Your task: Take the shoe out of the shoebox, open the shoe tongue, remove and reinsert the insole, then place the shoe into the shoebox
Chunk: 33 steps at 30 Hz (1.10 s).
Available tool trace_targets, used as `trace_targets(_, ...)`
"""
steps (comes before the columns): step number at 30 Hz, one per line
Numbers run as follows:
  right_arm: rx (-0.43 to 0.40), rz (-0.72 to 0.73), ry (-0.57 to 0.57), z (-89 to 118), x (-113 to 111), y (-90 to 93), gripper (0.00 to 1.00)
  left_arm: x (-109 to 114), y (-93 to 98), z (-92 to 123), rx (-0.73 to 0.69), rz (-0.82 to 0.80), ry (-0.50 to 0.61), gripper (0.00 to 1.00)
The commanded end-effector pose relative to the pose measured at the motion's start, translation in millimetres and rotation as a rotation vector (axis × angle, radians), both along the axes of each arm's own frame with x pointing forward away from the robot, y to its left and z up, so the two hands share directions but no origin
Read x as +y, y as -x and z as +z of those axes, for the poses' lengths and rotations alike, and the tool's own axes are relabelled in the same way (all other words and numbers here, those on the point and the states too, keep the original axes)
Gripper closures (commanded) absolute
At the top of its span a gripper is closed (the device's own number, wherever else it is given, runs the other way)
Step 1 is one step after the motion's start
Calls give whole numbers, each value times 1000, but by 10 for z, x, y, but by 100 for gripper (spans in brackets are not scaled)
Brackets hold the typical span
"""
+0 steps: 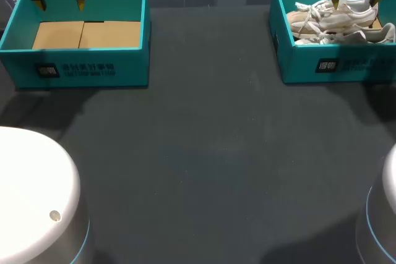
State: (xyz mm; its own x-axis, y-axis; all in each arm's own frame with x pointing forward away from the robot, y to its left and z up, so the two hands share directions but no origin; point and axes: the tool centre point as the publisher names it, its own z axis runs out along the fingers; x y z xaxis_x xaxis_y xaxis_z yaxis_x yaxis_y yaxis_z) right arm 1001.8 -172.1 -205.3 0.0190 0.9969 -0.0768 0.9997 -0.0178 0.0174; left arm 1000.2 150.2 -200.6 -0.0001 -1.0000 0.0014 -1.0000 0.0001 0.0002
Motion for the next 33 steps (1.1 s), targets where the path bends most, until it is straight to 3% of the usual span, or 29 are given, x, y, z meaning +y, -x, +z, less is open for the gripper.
trace_targets(1,-6,-4,13,-39,-147,15,0,-1,1,5,0,0,-1,0)
trace_targets(16,-10,-42,77,-331,-805,-27,0,-1,1,5,0,0,-1,0)
trace_targets(21,-1,-63,64,-511,-1019,-56,0,-1,1,5,0,0,-1,0)
trace_targets(33,36,-81,59,-835,-1296,-170,4,-1,1,5,0,0,-1,0)
